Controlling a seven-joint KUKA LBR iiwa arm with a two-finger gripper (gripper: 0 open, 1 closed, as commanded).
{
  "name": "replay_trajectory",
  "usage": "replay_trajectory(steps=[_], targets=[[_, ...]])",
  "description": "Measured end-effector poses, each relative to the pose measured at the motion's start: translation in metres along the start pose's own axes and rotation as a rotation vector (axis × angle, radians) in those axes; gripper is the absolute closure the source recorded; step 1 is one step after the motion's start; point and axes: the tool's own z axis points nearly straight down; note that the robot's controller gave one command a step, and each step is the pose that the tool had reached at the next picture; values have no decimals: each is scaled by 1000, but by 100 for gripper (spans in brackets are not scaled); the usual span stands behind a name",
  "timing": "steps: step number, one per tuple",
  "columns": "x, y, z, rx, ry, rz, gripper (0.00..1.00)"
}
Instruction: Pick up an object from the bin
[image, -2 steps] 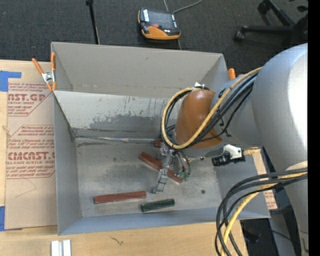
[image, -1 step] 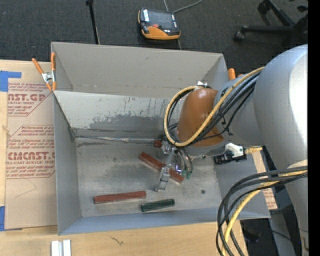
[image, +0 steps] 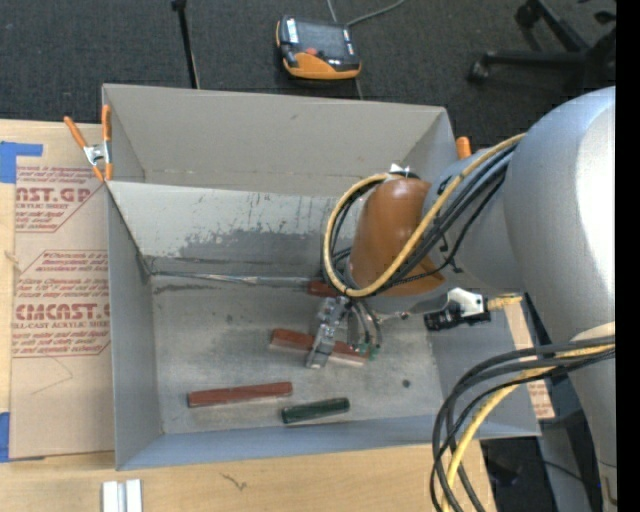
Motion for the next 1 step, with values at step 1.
replay_trajectory(steps=[1], targets=[[0, 0, 0, 0, 0, 0, 100]])
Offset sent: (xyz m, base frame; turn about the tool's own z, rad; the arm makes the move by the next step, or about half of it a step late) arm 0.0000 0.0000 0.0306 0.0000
